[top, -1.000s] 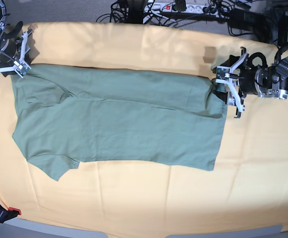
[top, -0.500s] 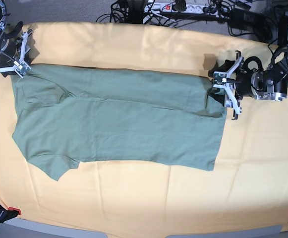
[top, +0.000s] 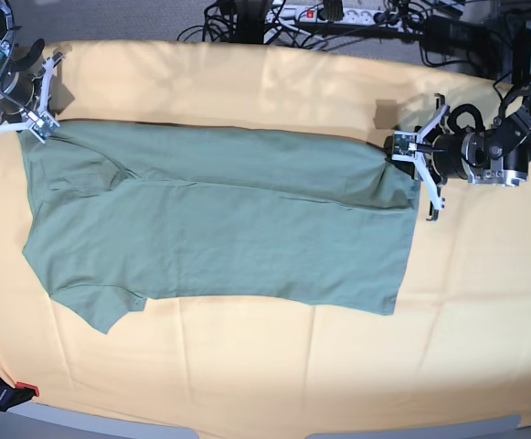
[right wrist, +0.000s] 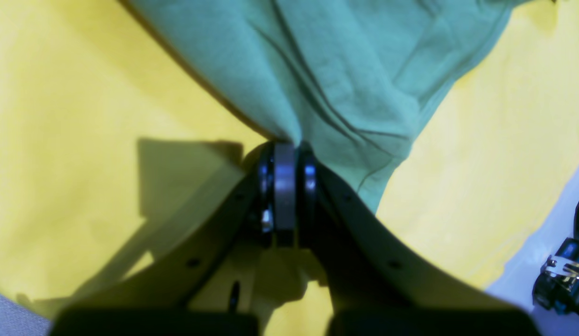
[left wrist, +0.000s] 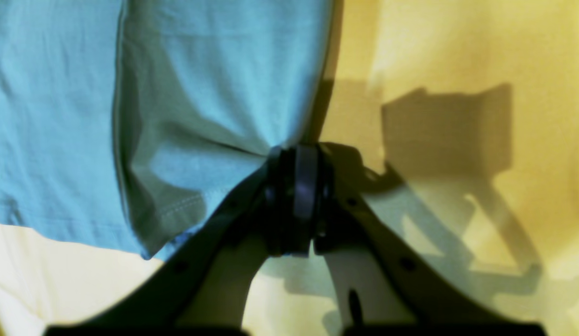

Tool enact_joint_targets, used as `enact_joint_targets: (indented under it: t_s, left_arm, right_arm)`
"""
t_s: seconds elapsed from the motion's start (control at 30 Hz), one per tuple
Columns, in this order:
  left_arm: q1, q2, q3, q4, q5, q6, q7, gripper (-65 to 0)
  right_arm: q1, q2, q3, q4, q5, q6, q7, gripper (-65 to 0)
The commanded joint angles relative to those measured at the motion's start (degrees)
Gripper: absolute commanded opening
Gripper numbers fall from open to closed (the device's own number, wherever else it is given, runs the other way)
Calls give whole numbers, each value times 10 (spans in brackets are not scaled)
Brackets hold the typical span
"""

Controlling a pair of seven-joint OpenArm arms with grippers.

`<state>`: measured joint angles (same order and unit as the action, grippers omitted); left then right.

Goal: Fold the T-shirt properly
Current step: 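Regrasp the folded edge with both grippers, then drag the shirt with both grippers toward the robot to reposition it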

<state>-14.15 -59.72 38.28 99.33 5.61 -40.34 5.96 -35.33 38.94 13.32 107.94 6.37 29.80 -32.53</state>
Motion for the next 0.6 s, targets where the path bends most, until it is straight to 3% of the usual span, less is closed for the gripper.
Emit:
enact_joint_targets:
  t_s: [0.0,0.2,0.4,0.57]
  left_arm:
    - [-11,-15,-5,5,17,3,1,-650]
    - [-29,-37,-5,16,20,3,0,-650]
    - [-30,-58,-5,53,-10,3,0,-650]
    - [-28,-79,-5,81,-29,3,0,-650]
  right_arm:
    - [9,12,6,6,-5,-9,3,-650]
    - [18,31,6,7,-1,11,-2,-650]
    - [18,53,6,7,55,56,-41,-650]
    - [5,69,6,28,88,72,-89,-650]
